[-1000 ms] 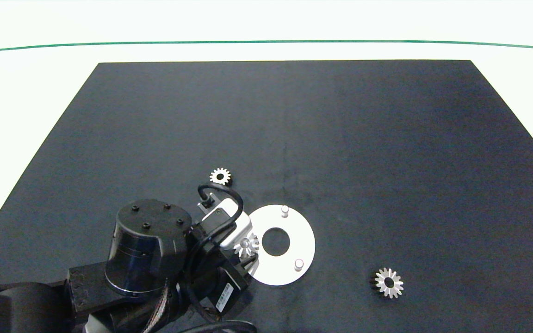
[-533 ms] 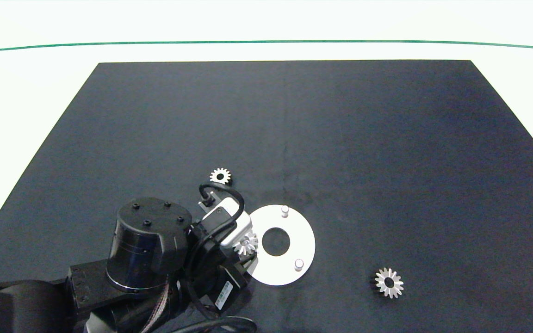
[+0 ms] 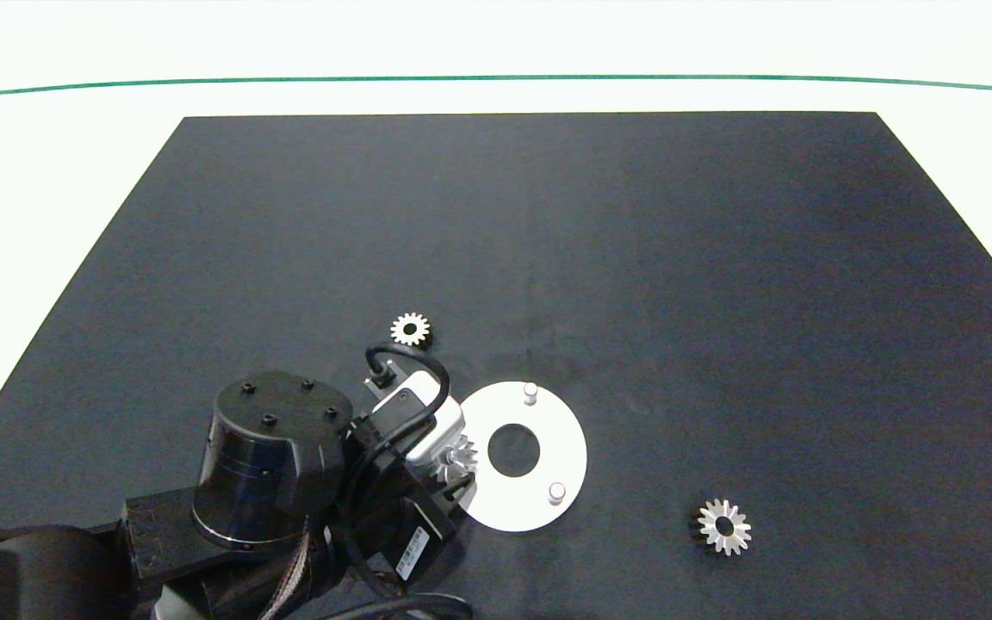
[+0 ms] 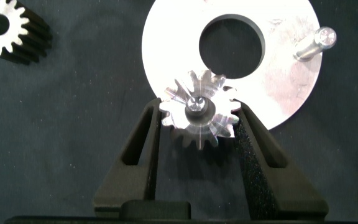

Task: Install three planetary gears onto the carrier pins

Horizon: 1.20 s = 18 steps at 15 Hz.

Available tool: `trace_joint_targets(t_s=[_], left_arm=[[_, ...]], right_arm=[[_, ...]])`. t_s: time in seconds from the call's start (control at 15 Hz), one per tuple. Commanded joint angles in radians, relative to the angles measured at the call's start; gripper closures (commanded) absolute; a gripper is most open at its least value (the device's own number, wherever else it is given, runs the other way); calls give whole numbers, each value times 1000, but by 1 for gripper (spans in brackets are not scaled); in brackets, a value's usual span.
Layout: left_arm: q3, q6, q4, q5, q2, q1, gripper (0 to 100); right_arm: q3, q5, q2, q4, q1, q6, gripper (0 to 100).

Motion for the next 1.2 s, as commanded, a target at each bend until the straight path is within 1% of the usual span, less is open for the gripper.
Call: trace_joint_targets(t_s=[0.07,0.67,1.2], left_arm=[[-5,3,-4,1,-1,0,100],[-7,0,-4,1,8,-3,100],[-10,6,-3,1,13,-3,100]], right_arm=[[0,1,1,2,1,-2,0],[0,3,2,2,1,-2,0],[1,3,2,4,1,-2,0]])
